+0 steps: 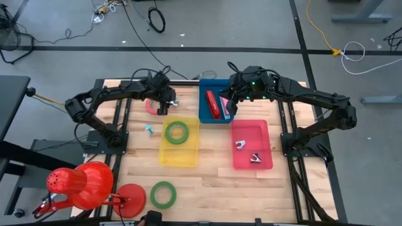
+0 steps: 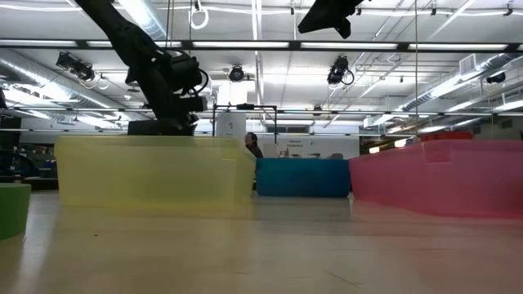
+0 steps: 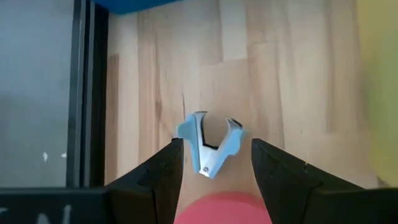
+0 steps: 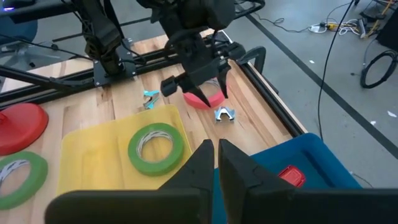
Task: Pick and place Stapler, Stapler remover, tape
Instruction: Put the top light blue staple remover into the red bin
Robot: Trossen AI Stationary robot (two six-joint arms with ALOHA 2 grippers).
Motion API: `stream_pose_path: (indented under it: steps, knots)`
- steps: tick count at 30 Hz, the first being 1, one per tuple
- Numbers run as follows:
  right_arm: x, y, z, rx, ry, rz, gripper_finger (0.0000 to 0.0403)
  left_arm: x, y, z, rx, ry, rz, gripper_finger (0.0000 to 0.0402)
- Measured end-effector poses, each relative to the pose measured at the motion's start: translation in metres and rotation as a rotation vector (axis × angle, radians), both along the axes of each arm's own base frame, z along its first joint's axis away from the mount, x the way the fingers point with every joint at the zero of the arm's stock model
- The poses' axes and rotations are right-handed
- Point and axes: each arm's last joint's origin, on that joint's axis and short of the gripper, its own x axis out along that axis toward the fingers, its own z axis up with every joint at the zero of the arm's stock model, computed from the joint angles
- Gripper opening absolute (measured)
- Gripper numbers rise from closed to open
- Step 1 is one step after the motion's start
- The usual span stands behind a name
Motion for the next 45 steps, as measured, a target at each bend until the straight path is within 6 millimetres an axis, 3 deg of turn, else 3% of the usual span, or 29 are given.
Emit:
stream_pose_path:
  steps: [6, 16, 32, 45]
  knots:
    - [0.000, 0.000, 0.000, 0.001, 0.003, 0.000, 0.0023, 0.005, 0.001, -0.014, -0.090, -0.004, 0.035, 0.0192]
    - [0.000, 0.000, 0.000, 0.004, 0.004, -0.002, 0.0023, 0.009, 0.004, -0.031, -0.085, 0.064, 0.021, 0.0192]
    - [0.000, 0.000, -0.001, 0.004, 0.005, -0.003, 0.0023, 0.010, 0.005, -0.031, -0.069, 0.062, -0.023, 0.0129]
    - [0.000, 0.000, -0.001, -0.002, 0.008, 0.000, 0.0022, 0.010, 0.006, -0.034, -0.048, 0.078, -0.008, 0.0114]
